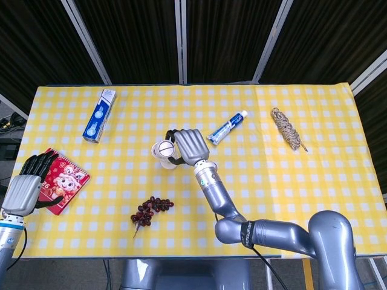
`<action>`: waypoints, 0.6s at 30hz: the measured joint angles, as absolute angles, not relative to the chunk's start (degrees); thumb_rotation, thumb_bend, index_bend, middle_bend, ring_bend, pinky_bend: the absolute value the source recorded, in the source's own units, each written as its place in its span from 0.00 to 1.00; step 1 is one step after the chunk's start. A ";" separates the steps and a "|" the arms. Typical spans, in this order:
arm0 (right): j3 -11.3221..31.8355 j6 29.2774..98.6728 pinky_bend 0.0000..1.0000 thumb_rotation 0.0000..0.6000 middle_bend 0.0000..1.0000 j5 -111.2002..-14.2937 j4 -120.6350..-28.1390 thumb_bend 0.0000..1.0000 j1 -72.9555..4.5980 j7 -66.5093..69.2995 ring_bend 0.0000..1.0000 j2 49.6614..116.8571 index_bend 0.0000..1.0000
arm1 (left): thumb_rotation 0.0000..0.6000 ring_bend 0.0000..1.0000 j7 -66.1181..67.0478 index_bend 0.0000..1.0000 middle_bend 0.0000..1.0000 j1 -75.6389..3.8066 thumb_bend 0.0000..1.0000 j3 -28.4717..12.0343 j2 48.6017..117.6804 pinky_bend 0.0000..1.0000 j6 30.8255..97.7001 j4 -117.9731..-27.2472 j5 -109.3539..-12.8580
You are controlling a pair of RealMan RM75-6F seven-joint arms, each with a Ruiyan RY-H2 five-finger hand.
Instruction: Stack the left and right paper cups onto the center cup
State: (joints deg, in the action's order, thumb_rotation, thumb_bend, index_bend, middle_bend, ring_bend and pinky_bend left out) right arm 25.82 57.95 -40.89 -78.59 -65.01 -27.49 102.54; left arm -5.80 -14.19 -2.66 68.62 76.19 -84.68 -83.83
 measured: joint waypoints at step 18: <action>25.02 56.67 0.54 1.00 0.38 -42.53 -70.86 0.17 -66.54 -26.67 0.42 105.79 0.42 | 1.00 0.00 -6.06 0.03 0.00 -14.48 0.11 -2.99 69.08 0.00 74.93 -83.80 -82.89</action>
